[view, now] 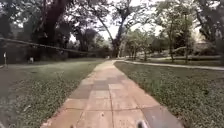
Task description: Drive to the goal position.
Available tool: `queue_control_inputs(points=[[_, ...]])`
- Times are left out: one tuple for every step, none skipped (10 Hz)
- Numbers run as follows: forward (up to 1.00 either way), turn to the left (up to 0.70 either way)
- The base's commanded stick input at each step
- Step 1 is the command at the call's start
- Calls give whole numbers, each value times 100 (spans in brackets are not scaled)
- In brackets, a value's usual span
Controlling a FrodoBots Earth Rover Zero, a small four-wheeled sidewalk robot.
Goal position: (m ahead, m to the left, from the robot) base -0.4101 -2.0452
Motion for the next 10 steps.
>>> queue_control_inputs(points=[[100, 0], [100, 0], [100, 2], [100, 3], [100, 8], [100, 31], [100, 15], [100, 7], [100, 2], [100, 0]])
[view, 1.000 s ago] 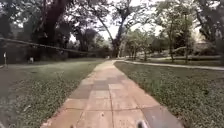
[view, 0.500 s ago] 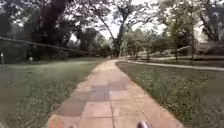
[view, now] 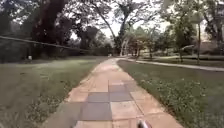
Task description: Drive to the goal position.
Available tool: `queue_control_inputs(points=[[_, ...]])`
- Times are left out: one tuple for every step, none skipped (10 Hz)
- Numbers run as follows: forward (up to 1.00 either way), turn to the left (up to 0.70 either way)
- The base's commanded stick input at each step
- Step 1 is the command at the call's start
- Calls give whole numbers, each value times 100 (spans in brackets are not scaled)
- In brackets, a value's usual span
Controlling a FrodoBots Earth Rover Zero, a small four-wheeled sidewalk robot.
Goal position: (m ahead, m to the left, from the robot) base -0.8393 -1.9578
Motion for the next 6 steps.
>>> queue_control_inputs(points=[[100, 0], [100, -2], [100, -7], [100, -22], [100, -21], [100, 0]])
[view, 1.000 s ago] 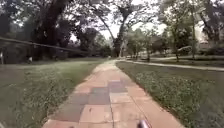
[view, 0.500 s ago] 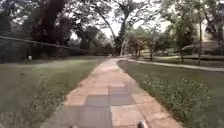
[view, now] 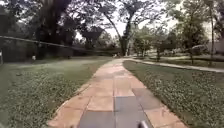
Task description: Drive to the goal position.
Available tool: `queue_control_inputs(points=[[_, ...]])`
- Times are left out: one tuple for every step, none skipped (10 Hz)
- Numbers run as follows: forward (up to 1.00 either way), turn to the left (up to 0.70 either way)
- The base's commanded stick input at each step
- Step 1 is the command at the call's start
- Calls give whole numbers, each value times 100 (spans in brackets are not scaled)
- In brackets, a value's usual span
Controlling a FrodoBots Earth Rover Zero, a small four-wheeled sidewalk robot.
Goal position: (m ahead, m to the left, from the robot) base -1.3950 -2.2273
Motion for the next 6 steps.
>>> queue_control_inputs(points=[[100, 0], [100, 0], [100, 0], [100, 0], [100, 0], [100, 0]])
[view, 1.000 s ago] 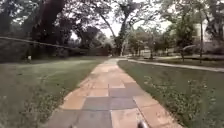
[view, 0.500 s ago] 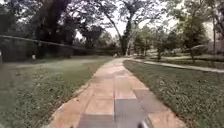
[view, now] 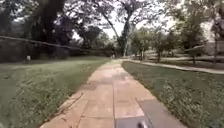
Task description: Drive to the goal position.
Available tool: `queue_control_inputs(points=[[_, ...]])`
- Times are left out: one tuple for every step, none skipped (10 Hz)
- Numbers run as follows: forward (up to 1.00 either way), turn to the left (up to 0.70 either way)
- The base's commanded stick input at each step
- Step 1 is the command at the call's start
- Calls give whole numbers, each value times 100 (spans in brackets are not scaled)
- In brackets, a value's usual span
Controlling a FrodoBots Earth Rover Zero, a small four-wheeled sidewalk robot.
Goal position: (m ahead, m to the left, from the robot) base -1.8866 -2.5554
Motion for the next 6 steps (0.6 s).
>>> queue_control_inputs(points=[[100, 0], [100, 0], [100, 0], [100, 0], [100, 0], [100, 0]])
